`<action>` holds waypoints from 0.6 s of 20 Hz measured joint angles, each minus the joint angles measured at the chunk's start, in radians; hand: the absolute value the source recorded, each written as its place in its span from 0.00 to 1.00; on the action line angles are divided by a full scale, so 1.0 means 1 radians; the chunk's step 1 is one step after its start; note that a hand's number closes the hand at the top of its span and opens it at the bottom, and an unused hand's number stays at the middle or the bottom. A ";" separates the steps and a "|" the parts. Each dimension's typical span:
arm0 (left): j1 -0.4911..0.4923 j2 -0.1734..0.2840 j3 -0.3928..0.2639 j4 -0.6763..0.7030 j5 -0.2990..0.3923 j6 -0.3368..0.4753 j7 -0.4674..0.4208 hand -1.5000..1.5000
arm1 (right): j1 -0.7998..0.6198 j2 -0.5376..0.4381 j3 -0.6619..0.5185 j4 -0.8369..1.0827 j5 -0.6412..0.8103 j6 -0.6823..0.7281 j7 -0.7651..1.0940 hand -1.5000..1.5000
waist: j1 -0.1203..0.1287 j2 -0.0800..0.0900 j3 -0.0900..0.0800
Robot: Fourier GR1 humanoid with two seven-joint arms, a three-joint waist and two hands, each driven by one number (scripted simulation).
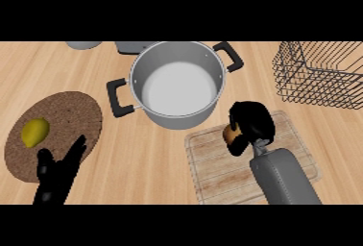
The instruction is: Pick the pear from the cutting board and place it in the basket
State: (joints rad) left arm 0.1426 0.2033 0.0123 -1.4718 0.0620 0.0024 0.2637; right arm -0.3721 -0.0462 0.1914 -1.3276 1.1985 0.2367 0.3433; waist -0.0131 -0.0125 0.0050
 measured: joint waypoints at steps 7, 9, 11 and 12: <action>0.006 0.004 0.003 -0.004 0.001 -0.006 -0.001 0.50 | -0.047 0.038 -0.101 -0.255 -0.314 -0.233 0.103 1.00 | 0.003 -0.001 0.003; 0.010 0.002 0.000 -0.007 -0.008 -0.002 -0.007 0.50 | -0.072 0.041 -0.125 -0.330 -0.342 -0.261 0.153 1.00 | 0.002 0.000 0.003; 0.006 -0.002 -0.001 -0.002 -0.013 0.002 -0.005 0.50 | -0.107 0.042 -0.155 -0.410 -0.350 -0.240 0.227 1.00 | 0.000 0.000 0.004; 0.003 0.000 0.004 0.006 -0.010 -0.003 -0.012 0.50 | -0.125 0.037 -0.171 -0.447 -0.353 -0.223 0.266 1.00 | 0.000 0.000 0.005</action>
State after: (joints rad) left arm 0.1459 0.2028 0.0163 -1.4656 0.0525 -0.0009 0.2520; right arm -0.4968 -0.0096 0.0200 -1.7747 0.8451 0.0141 0.6090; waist -0.0134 -0.0129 0.0096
